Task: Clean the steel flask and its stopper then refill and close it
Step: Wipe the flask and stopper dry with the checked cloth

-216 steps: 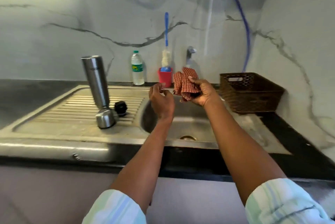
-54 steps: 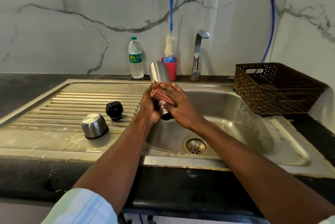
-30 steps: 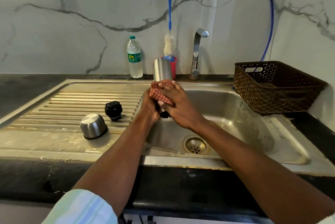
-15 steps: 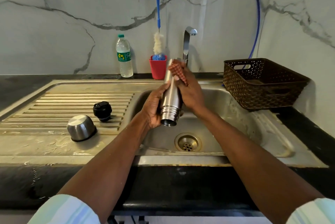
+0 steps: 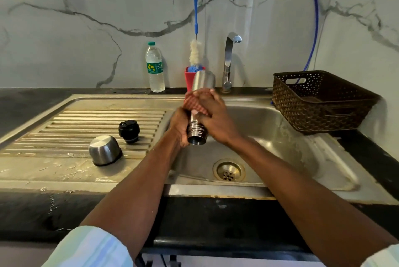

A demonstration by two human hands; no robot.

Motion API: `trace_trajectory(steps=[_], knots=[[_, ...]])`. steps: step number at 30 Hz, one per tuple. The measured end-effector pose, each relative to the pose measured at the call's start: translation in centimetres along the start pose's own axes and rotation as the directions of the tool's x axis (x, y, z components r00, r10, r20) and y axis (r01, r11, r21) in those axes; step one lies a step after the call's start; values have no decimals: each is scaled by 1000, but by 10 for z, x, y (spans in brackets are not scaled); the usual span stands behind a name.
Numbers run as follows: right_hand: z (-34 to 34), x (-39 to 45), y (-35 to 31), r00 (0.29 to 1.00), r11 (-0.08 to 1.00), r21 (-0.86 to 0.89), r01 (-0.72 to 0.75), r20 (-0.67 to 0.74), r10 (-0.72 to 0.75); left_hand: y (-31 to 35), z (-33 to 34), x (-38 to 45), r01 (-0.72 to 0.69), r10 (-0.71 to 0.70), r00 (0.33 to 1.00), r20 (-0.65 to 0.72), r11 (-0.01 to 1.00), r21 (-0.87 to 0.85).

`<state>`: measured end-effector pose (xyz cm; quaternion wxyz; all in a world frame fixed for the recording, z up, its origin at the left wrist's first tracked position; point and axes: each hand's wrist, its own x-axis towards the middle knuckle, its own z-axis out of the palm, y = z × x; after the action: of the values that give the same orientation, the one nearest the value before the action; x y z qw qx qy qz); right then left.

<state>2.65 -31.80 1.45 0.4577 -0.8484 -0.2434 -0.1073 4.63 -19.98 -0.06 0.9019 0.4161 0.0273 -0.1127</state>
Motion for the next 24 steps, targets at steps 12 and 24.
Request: trace_trajectory(steps=[12, 24], knots=[[-11, 10, 9, 984, 972, 215, -96, -125, 125, 0, 1, -9, 26, -29, 994, 103, 999, 27], [-42, 19, 31, 948, 987, 132, -95, -291, 130, -17, 11, -6, 123, -161, 959, 233, 978, 168]])
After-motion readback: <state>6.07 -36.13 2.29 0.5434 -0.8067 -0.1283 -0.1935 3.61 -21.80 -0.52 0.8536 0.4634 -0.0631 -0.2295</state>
